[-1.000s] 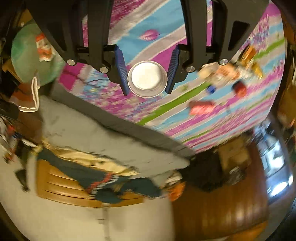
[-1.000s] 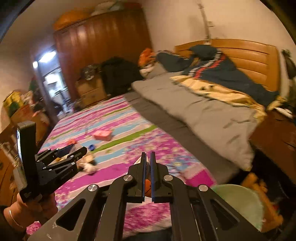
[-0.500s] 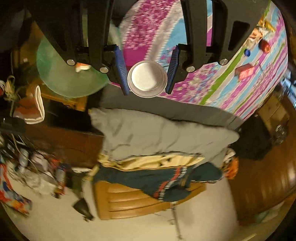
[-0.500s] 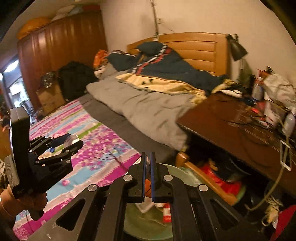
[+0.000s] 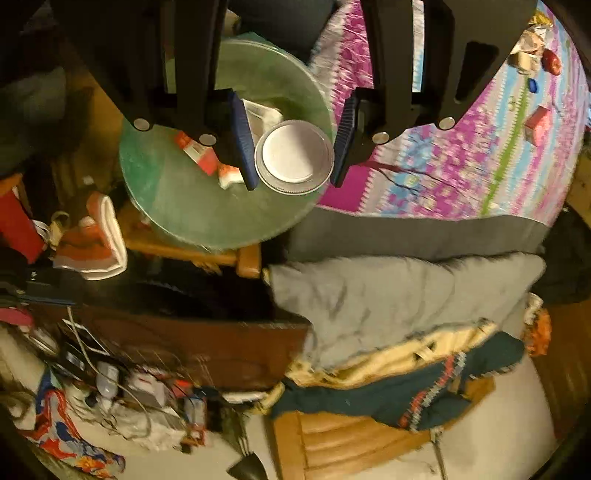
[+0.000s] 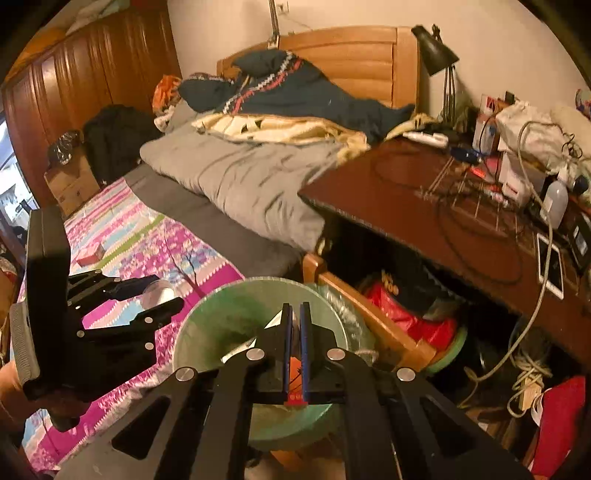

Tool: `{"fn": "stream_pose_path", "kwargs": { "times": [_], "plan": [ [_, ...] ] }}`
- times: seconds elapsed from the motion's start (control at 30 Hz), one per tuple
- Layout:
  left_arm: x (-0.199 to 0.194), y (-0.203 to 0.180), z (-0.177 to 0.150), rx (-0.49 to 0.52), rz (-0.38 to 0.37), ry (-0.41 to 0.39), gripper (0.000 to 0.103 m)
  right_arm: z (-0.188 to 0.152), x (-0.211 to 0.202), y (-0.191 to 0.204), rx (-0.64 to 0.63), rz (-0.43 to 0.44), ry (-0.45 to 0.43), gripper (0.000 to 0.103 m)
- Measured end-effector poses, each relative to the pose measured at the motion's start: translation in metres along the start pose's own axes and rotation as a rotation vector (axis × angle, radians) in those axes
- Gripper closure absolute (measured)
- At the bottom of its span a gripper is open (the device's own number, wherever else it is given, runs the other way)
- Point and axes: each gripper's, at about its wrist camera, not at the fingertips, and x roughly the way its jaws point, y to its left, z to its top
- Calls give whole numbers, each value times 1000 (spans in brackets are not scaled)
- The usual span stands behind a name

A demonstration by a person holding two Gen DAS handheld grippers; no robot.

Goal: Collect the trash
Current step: 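Open both grippers to drop the lid and bag into the bin, then move both open grippers back over the trash on the bed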

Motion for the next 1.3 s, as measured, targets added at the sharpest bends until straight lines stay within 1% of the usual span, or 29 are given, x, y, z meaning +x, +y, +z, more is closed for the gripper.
{"fn": "stream_pose_path", "kwargs": {
  "times": [0.13,0.27,0.43,0.5,0.53,0.57,0.6,0.63,0.77,0.87,1.0,1.1,1.3],
  "plan": [
    [13,-2,-2,-9,-47,43,64,-6,14,-1,7,2,42,98],
    [20,-2,-6,-14,-92,65,64,-10,21,-1,17,10,65,98],
    [27,-3,-5,-2,-79,77,64,-9,33,1,24,27,72,98],
    [30,-3,-3,-1,-85,76,64,-7,38,2,30,38,69,97],
    [32,-2,-2,-6,-96,82,55,-4,42,3,35,41,63,93],
    [35,-1,-1,-11,-93,92,42,-3,46,3,40,36,70,74],
    [36,1,0,-24,-77,96,24,-2,49,3,44,28,80,63],
    [34,5,0,-40,-65,77,24,-1,51,2,52,19,73,56],
    [36,12,-4,-69,-62,79,24,-2,51,-3,58,5,52,56],
    [36,15,-8,-87,-60,77,24,-4,52,-10,79,1,55,56],
    [35,14,-12,-80,-50,73,24,-7,50,-14,85,-8,54,56],
    [33,16,-13,-93,-44,69,24,-8,48,-14,76,-13,44,56],
    [23,27,-25,-125,23,43,24,-9,43,-7,76,-9,-2,56]
  ]
}}
